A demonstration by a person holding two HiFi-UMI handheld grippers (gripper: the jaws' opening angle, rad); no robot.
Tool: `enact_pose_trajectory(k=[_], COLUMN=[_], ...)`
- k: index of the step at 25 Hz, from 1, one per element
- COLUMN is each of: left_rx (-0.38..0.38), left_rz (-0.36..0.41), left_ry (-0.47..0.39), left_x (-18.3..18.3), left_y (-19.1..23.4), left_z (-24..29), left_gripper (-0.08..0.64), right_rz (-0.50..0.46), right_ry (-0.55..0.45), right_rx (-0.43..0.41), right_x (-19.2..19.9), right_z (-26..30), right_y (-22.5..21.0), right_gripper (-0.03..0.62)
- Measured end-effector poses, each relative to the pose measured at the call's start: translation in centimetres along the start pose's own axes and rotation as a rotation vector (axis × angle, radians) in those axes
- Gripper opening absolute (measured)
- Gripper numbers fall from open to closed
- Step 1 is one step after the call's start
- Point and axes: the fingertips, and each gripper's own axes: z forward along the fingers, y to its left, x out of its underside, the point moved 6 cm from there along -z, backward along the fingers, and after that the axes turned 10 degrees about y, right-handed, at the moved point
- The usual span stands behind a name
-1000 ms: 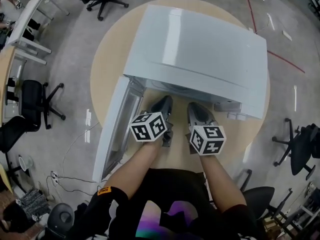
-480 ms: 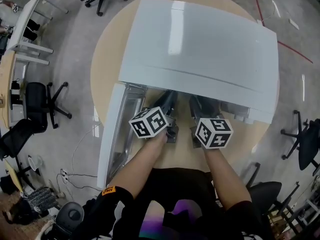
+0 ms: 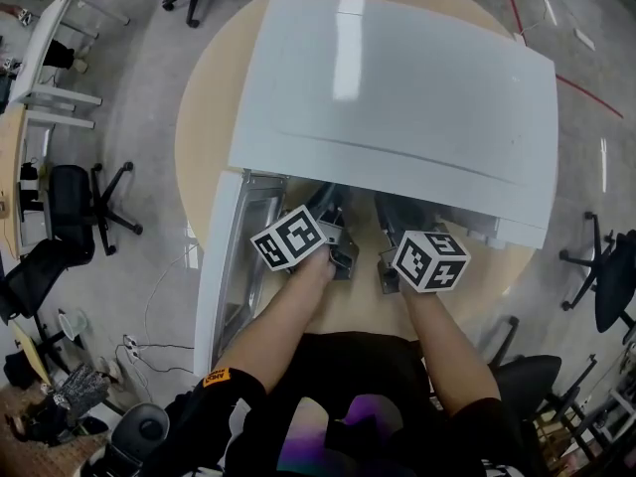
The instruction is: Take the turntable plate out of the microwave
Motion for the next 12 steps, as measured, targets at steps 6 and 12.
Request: enact_pose_trajectory(k=[6, 12], left_rx=[0.019, -0.004], left_rz=[-0.076, -0.097], left_ry=[-0.005, -0.02], left_x=[0.1, 0.4], left_y=[0.4, 0.4], left_z=[0.2, 0.1], left_gripper=[0.135, 0.098], right_rz=[0.108, 0.229], right_ry=[0.01, 0.018], right_rx=[-0.074, -0.144], right_x=[0.5, 0.6], right_z=[0.5, 1.1], right_y=[-0.4, -0.9], right_gripper=[0.089, 0.089])
